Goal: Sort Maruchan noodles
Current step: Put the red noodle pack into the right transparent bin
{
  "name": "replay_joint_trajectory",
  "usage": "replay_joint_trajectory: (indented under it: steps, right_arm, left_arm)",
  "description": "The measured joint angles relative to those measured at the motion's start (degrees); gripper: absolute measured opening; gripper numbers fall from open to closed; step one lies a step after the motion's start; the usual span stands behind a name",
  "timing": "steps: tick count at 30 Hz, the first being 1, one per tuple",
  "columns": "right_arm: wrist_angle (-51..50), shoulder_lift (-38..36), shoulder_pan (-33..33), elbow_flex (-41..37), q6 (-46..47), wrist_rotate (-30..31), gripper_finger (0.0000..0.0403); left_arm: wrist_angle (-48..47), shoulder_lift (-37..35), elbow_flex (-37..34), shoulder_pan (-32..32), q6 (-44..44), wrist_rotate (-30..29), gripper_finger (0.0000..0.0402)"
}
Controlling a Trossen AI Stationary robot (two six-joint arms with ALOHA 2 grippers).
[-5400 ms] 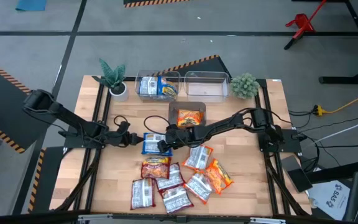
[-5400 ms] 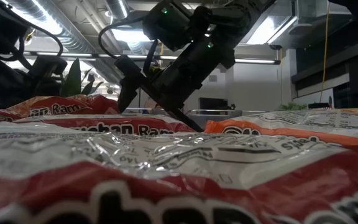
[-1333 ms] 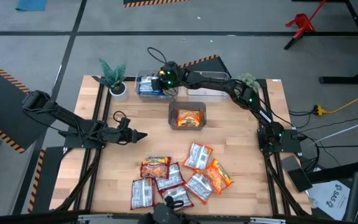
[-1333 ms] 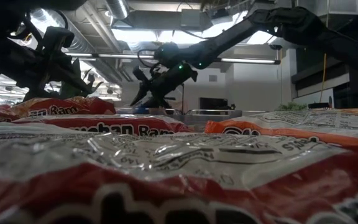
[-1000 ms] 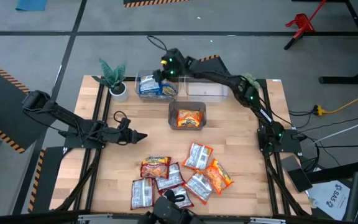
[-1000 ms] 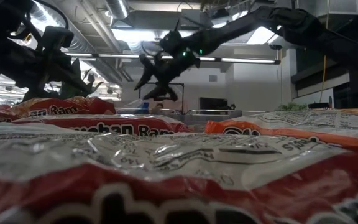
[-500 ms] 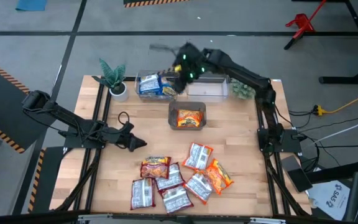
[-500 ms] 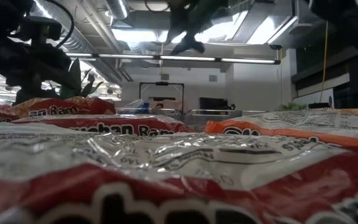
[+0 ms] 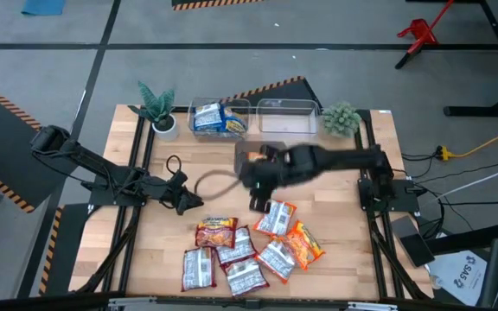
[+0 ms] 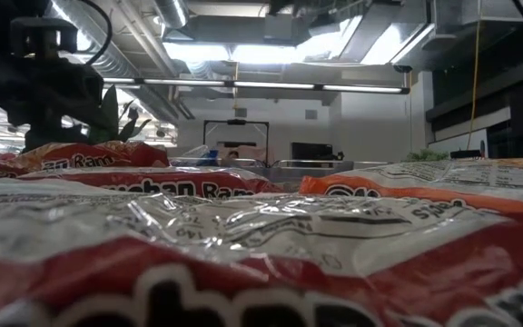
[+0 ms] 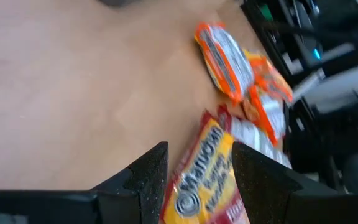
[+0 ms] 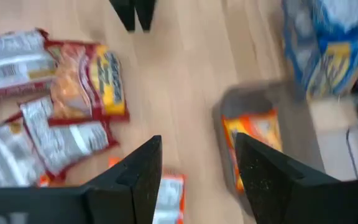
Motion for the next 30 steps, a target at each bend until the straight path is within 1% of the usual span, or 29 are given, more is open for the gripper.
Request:
replay_joint_trajectory:
  steps: [2,5,8,13,17,20,23,25,30]
  right_arm:
    - [5.36,0.57,2.12,-0.80,-0.12,1.38,0.0188]
    - [11.61,0.44,4.10,-4.64,-1.38,-1.12,0.0188]
    - [17.25,0.66,5.60,-9.92,-2.81,-2.75,0.0188]
    - [34.82,0.60,7.83,-20.20,-4.71,-4.61,0.0188]
    - [46.77,0.61,9.06,-26.36,-7.18,-3.61,0.0188]
    - [49.34,0.65,9.37,-29.00,-9.27,-3.60,0.0188]
    - [50.12,0.56,9.48,-29.85,-9.71,-3.56,0.0188]
    - [50.12,0.55,9.53,-30.37,-10.52,-3.57,0.0190]
    - [50.28,0.67,10.39,-30.45,-11.17,-3.55,0.0220]
  left_arm:
    - [0.40,0.29,0.00,0.00,1.81,2.14,0.0172]
    - [0.77,0.90,0.00,0.00,4.43,3.95,0.0172]
    - [0.85,1.75,0.02,0.00,6.55,4.17,0.0172]
    - [1.14,4.38,0.02,-0.24,7.75,4.78,0.0172]
    - [6.34,7.76,0.00,-0.91,8.87,4.09,0.0172]
    - [9.19,11.42,0.02,-0.92,9.01,3.23,0.0172]
    - [9.70,15.57,0.01,-0.92,8.14,3.14,0.0172]
    - [11.76,18.42,0.00,-1.20,7.48,3.11,0.0172]
    - [20.08,25.89,0.00,-3.21,6.86,3.12,0.0172]
